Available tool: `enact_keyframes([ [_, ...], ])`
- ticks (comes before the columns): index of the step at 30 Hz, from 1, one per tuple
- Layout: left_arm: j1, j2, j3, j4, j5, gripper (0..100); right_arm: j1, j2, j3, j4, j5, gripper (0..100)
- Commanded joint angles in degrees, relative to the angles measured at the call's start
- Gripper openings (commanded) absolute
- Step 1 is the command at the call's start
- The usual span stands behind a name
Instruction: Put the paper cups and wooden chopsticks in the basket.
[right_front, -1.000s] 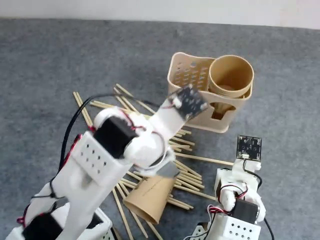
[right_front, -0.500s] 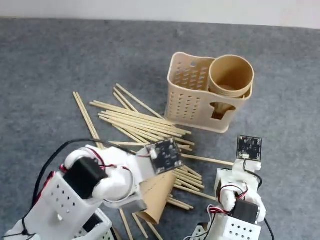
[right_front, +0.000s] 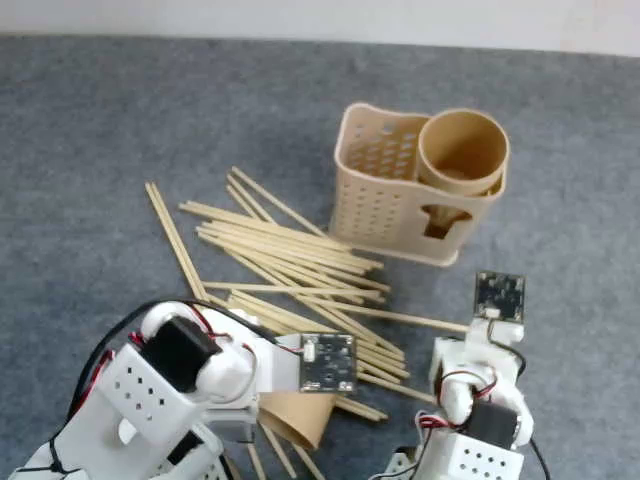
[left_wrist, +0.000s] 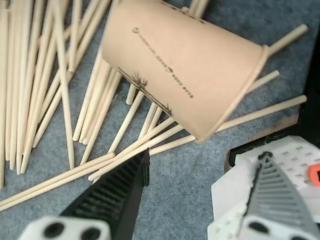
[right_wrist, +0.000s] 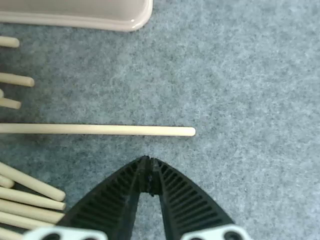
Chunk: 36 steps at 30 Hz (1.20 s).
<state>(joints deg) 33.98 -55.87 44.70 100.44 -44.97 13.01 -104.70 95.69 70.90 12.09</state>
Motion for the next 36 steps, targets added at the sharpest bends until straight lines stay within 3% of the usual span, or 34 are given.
enact_keyframes([
  [1, -0.3, -0.7, -0.2, 0.1, -1.1, 32, 0.6, -0.7, 6.8, -0.2, 0.1, 0.5],
  [6, -0.3, -0.8, -0.1, -0.7, -1.1, 30, 0.6, -0.7, 6.8, -0.2, 0.1, 0.5],
  [17, -0.3, -0.8, 10.6, -12.0, -0.4, 26, 0.6, -0.7, 6.8, -0.2, 0.1, 0.5],
  [22, -0.3, -0.9, 10.4, -17.1, 7.9, 26, 0.6, -0.7, 6.8, -0.2, 0.1, 0.5],
  [36, -0.7, -0.9, 10.3, -29.1, 22.8, 26, 0.6, -0.7, 6.8, -0.2, 0.1, 0.5],
])
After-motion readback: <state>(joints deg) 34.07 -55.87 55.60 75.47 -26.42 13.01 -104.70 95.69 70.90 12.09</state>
